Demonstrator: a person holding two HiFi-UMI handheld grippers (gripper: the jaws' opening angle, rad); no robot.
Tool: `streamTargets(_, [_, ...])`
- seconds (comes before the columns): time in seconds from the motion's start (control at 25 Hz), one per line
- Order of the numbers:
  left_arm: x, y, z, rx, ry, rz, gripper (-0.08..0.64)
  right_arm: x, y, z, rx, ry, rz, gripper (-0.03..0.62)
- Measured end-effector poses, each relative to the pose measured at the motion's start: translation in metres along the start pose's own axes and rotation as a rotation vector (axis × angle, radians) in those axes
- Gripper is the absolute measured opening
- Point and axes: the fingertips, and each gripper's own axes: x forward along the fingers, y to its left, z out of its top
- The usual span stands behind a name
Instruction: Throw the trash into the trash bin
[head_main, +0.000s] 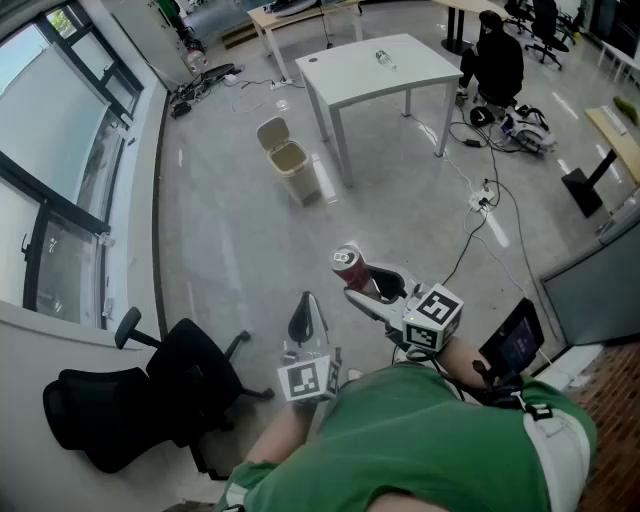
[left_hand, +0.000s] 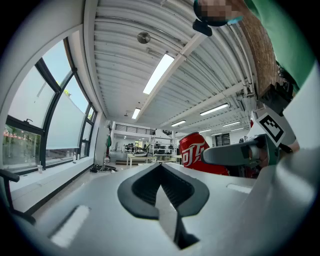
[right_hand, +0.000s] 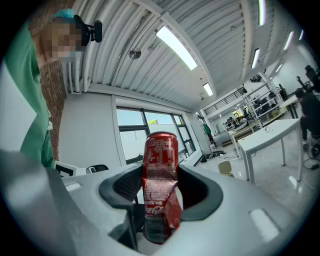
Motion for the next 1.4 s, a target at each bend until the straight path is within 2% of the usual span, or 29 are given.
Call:
streamTargets(0.44, [-0.004,-0.001,-0.008,-0.007,-0.008,-0.012,0.005,-0.002,0.0,0.001,0.021,-0.024,0.006,0.224])
streamTargets(0.72, [-0.005,0.004,-0.003,-0.006,0.005,0.016,0.005,0.001,0.001,0.004,0.02,-0.03,0.01,0.224])
streamTargets(1.4, [-0.033,0.075,-0.017,-0.028,-0.018,-0.009,0.005,0.053,0.037,-0.016,0.003,-0.036,-0.037,0.224])
